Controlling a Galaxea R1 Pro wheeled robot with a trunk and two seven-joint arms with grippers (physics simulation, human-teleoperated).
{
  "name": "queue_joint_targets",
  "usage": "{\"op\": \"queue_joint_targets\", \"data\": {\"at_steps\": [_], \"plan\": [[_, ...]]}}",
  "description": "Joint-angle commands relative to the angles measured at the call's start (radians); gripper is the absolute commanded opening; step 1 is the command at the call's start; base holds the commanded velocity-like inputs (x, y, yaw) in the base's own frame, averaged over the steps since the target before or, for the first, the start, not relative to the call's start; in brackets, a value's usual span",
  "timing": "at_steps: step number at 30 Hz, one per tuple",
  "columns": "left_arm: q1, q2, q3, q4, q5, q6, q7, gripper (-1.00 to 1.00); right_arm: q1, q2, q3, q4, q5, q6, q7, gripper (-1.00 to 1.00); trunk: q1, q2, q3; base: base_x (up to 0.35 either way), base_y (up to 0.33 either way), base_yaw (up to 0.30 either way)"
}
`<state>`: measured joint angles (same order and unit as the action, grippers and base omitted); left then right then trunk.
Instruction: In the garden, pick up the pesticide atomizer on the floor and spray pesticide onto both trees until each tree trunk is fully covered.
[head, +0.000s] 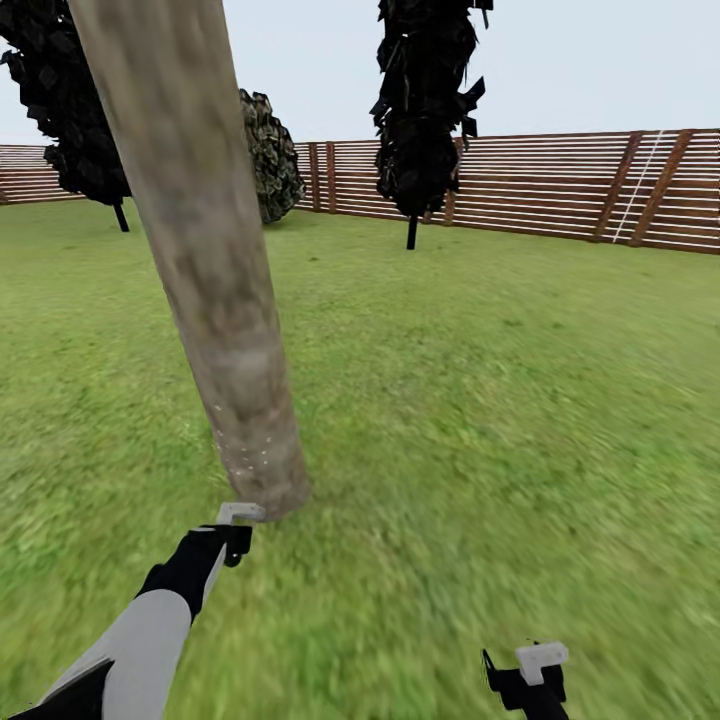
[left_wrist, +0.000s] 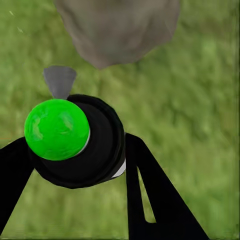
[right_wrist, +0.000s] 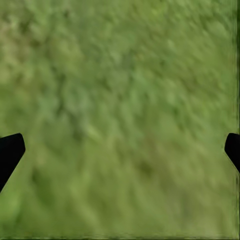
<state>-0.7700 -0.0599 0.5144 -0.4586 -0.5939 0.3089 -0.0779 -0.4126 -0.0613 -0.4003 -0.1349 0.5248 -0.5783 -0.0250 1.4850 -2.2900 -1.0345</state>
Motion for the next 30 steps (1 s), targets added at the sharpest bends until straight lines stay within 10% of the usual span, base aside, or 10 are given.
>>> {"op": "queue_joint_targets", "data": {"at_steps": [1, 30], "plan": [[0.000, 0.000, -0.001, 0.000, 0.009, 0.000, 0.000, -1.00, 0.000, 0.000, 0.000, 0.000, 0.000, 0.000, 0.000, 1.00, 0.000, 0.000, 0.000, -0.189, -0.246, 0.000], [0.000, -0.003, -0.001, 0.000, 0.044, 0.002, 0.000, -1.00, 0.000, 0.002, 0.000, 0.000, 0.000, 0.000, -0.001, 1.00, 0.000, 0.000, 0.000, 0.058, -0.248, 0.145]]}}
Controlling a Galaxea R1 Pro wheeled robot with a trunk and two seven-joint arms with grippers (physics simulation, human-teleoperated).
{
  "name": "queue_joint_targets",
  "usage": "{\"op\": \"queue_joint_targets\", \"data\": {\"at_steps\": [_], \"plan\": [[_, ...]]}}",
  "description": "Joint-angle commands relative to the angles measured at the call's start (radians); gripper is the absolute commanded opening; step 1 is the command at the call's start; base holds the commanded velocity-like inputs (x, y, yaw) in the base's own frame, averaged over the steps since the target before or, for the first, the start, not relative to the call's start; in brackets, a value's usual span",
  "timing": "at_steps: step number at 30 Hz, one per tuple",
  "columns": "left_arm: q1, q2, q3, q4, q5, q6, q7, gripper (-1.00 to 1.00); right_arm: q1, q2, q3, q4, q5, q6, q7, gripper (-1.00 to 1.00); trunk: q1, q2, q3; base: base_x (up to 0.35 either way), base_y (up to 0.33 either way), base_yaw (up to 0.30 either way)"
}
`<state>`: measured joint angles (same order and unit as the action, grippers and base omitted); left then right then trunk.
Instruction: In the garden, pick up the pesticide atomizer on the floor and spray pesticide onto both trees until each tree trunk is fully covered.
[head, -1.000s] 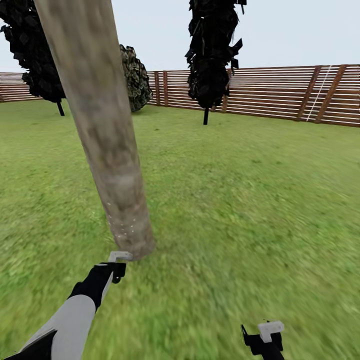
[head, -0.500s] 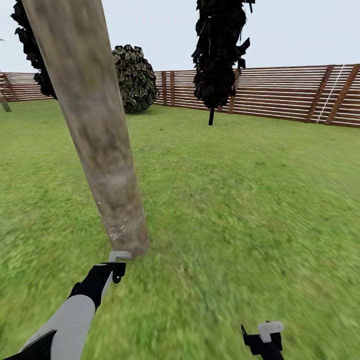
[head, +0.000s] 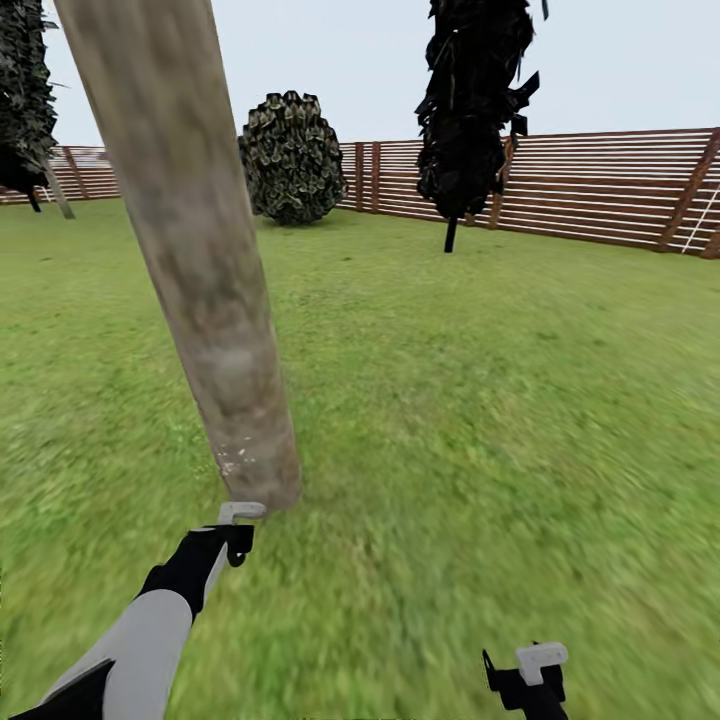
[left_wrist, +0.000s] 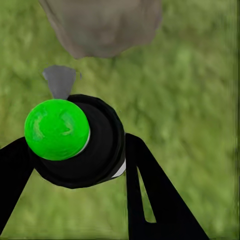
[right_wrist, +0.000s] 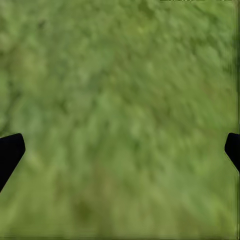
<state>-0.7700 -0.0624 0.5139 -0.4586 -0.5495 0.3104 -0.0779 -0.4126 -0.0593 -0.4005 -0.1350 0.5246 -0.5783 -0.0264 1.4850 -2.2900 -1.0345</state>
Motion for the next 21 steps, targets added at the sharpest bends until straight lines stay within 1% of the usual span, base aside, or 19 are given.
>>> {"op": "queue_joint_targets", "data": {"at_steps": [1, 4, 8, 10, 12, 14, 16, 17, 18, 19, 20, 21], "plan": [[0.000, -0.012, 0.000, 0.000, 0.000, 0.001, 0.000, -1.00, 0.000, -0.003, 0.000, 0.000, 0.000, 0.000, -0.001, 1.00, 0.000, 0.000, 0.000, 0.007, -0.274, 0.243], [0.000, -0.041, -0.006, -0.001, -0.001, -0.002, 0.001, -1.00, 0.000, -0.005, 0.000, 0.000, 0.000, 0.000, -0.001, 1.00, 0.000, 0.000, 0.000, 0.098, -0.271, 0.267], [-0.003, -0.051, -0.009, -0.004, -0.003, -0.003, 0.000, -1.00, 0.000, -0.005, 0.000, 0.000, 0.000, 0.000, 0.000, 1.00, 0.000, 0.000, 0.000, 0.056, -0.259, 0.278], [-0.007, -0.063, -0.010, -0.012, -0.003, -0.003, 0.000, -1.00, 0.000, -0.005, 0.000, 0.000, 0.000, 0.000, 0.000, 1.00, 0.000, 0.000, 0.000, 0.007, -0.073, 0.279], [-0.013, -0.066, -0.011, -0.015, -0.003, -0.002, 0.001, -1.00, 0.000, -0.005, 0.000, 0.000, 0.000, 0.000, 0.000, 1.00, 0.000, 0.000, 0.000, 0.002, -0.019, 0.254], [-0.017, -0.058, -0.010, -0.019, -0.004, 0.004, -0.002, -1.00, 0.000, -0.005, 0.000, 0.000, 0.000, 0.000, 0.000, 1.00, 0.000, 0.000, 0.000, 0.000, -0.005, 0.087], [-0.017, -0.033, -0.011, -0.035, -0.004, 0.010, -0.040, -1.00, 0.000, -0.005, 0.000, 0.000, 0.000, 0.000, 0.000, 1.00, 0.000, 0.000, 0.000, 0.000, -0.001, 0.017], [-0.016, -0.014, -0.011, -0.050, -0.004, 0.013, -0.071, -1.00, 0.000, -0.005, 0.000, 0.000, 0.000, 0.000, 0.000, 1.00, 0.000, 0.000, 0.000, 0.000, 0.000, 0.007], [-0.016, -0.006, -0.011, -0.059, -0.005, 0.015, -0.091, -1.00, 0.000, -0.005, 0.000, 0.000, 0.000, 0.000, 0.000, 1.00, 0.000, 0.000, 0.000, 0.000, 0.000, 0.004], [-0.017, -0.001, -0.011, -0.068, -0.007, 0.018, -0.114, -1.00, 0.000, -0.005, 0.000, 0.000, 0.000, 0.000, 0.000, 1.00, 0.000, 0.000, 0.000, 0.000, 0.000, 0.002], [-0.018, -0.005, -0.011, -0.071, -0.008, 0.018, -0.122, -1.00, 0.000, -0.006, 0.000, 0.000, 0.000, 0.000, 0.000, 1.00, 0.000, 0.000, 0.000, 0.000, 0.000, 0.000], [-0.020, -0.016, -0.016, -0.073, -0.008, 0.019, -0.125, -1.00, 0.000, -0.006, 0.000, 0.000, 0.000, 0.000, 0.000, 1.00, 0.000, 0.000, 0.000, 0.000, 0.000, 0.000]]}}
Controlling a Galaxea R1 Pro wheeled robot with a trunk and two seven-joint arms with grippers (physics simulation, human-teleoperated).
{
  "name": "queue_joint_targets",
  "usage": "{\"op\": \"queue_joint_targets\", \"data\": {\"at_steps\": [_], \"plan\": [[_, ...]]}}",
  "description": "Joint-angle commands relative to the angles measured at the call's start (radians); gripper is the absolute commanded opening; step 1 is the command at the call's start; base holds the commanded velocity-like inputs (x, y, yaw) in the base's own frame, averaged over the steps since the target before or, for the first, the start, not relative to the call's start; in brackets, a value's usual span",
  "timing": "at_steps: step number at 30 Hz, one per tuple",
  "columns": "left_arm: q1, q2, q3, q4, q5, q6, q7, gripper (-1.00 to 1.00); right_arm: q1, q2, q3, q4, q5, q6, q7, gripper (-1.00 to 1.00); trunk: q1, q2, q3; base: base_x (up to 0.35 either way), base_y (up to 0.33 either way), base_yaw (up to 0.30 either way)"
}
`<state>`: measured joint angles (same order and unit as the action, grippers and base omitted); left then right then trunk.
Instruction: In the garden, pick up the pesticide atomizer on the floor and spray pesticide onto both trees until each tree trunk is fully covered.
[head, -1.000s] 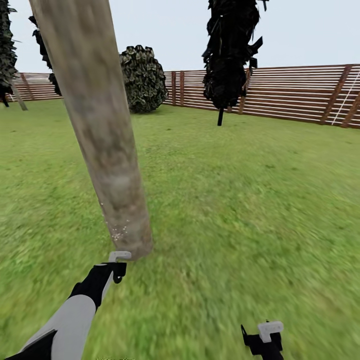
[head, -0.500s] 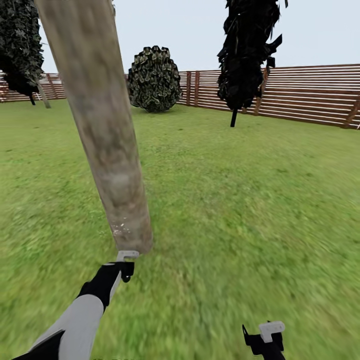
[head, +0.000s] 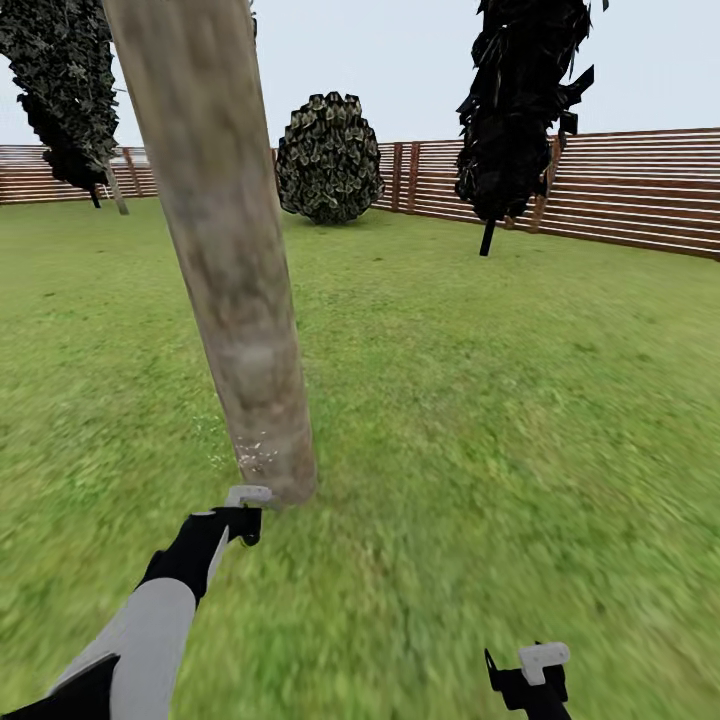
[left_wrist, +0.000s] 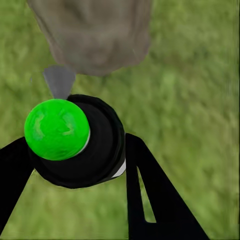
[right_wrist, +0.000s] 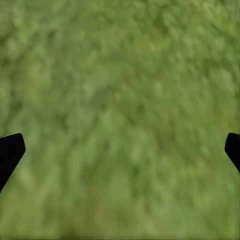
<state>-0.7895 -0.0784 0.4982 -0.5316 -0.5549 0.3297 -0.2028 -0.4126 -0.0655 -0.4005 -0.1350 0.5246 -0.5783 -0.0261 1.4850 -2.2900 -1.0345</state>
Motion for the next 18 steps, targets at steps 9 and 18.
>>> {"op": "queue_joint_targets", "data": {"at_steps": [9, 18], "plan": [[-0.056, 0.062, -0.089, -0.024, 0.002, 0.106, -0.013, -1.00, 0.000, 0.000, -0.001, 0.000, 0.000, 0.001, 0.000, 1.00, 0.000, 0.000, 0.000, 0.000, 0.000, 0.000], [-0.076, -0.030, -0.119, -0.066, -0.001, 0.110, -0.010, -1.00, 0.000, -0.001, -0.001, 0.000, 0.000, 0.002, 0.000, 1.00, 0.000, 0.000, 0.000, -0.128, 0.000, 0.000]]}}
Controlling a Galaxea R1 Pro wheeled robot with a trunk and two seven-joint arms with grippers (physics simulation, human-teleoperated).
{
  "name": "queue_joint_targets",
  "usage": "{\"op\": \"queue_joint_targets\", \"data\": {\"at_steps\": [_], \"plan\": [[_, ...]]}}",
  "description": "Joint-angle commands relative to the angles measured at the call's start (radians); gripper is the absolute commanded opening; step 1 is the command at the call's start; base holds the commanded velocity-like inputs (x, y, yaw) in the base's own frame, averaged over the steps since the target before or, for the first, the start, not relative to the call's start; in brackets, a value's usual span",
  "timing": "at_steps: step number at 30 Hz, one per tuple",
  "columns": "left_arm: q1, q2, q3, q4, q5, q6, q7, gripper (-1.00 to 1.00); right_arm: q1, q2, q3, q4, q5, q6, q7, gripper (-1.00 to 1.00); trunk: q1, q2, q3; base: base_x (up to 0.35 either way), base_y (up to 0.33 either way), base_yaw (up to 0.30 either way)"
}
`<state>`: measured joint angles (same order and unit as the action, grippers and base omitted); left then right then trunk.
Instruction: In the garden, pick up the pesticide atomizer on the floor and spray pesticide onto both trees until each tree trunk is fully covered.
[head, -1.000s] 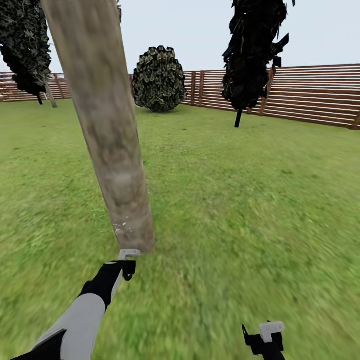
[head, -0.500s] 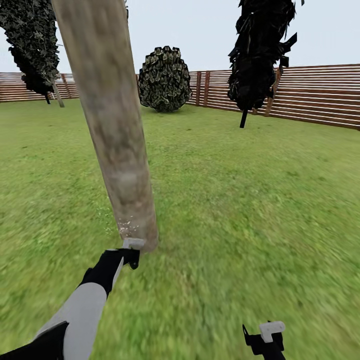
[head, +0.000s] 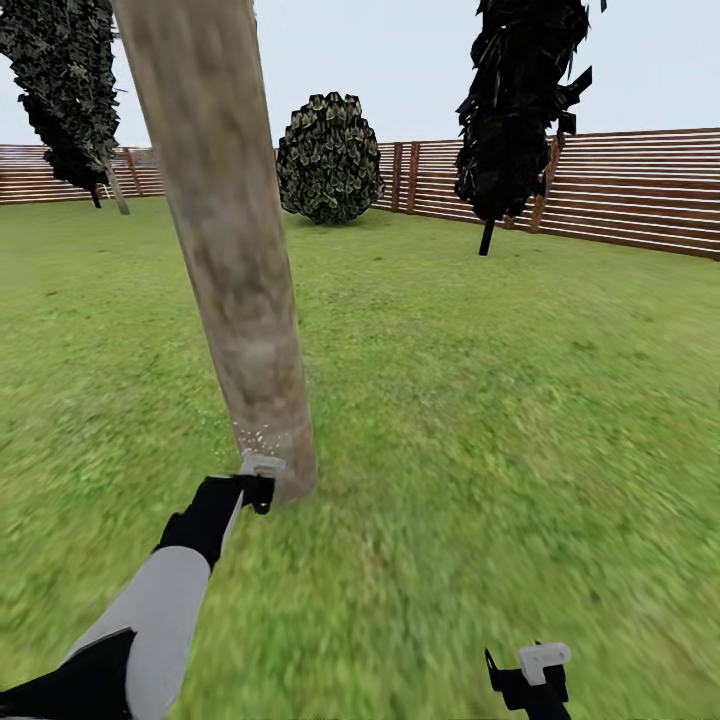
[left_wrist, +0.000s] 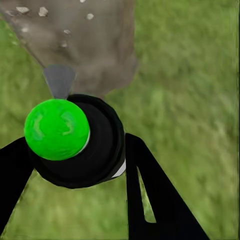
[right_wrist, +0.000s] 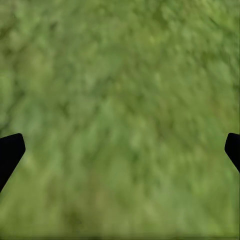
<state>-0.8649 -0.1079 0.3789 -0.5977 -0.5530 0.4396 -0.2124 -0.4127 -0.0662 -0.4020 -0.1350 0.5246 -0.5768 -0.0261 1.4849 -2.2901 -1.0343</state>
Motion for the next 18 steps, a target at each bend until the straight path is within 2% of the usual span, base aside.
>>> {"op": "queue_joint_targets", "data": {"at_steps": [1, 4, 5, 7, 9, 11, 15, 18], "plan": [[-0.014, 0.000, 0.000, -0.008, -0.003, 0.011, -0.001, -1.00, 0.000, 0.000, 0.000, 0.000, 0.000, 0.000, 0.000, 1.00, 0.000, 0.000, 0.000, -0.012, 0.000, 0.000], [-0.045, 0.014, 0.001, -0.020, -0.001, 0.072, -0.005, -1.00, 0.000, 0.000, 0.000, 0.000, 0.000, 0.000, 0.000, 1.00, 0.000, 0.000, 0.000, -0.004, 0.000, 0.000], [-0.055, 0.048, 0.004, -0.040, 0.000, 0.094, -0.006, -1.00, 0.000, 0.000, 0.000, 0.000, 0.000, 0.000, 0.000, 1.00, 0.000, 0.000, 0.000, 0.000, 0.000, 0.000], [-0.059, 0.089, 0.006, -0.054, 0.001, 0.102, -0.016, -1.00, 0.000, 0.000, 0.000, 0.000, 0.000, 0.000, 0.000, 1.00, 0.000, 0.000, 0.000, 0.000, 0.000, 0.000], [-0.057, 0.101, 0.003, -0.057, 0.000, 0.105, -0.041, -1.00, 0.000, 0.000, 0.000, 0.000, 0.000, 0.000, 0.000, 1.00, 0.000, 0.000, 0.000, 0.000, 0.000, 0.000], [-0.054, 0.084, -0.003, -0.060, -0.001, 0.105, -0.061, -1.00, 0.000, 0.000, 0.000, 0.000, 0.000, 0.000, 0.000, 1.00, 0.000, 0.000, 0.000, 0.000, 0.000, 0.000], [-0.061, 0.008, -0.043, -0.062, -0.002, 0.107, -0.067, -1.00, 0.000, 0.000, 0.000, 0.000, 0.000, 0.000, 0.000, 1.00, 0.000, 0.000, 0.000, 0.000, 0.000, 0.000], [-0.063, 0.007, -0.050, -0.067, 0.000, 0.109, -0.068, -1.00, 0.000, 0.000, 0.000, 0.000, 0.000, 0.000, 0.000, 1.00, 0.000, 0.000, 0.000, -0.075, 0.000, 0.000]]}}
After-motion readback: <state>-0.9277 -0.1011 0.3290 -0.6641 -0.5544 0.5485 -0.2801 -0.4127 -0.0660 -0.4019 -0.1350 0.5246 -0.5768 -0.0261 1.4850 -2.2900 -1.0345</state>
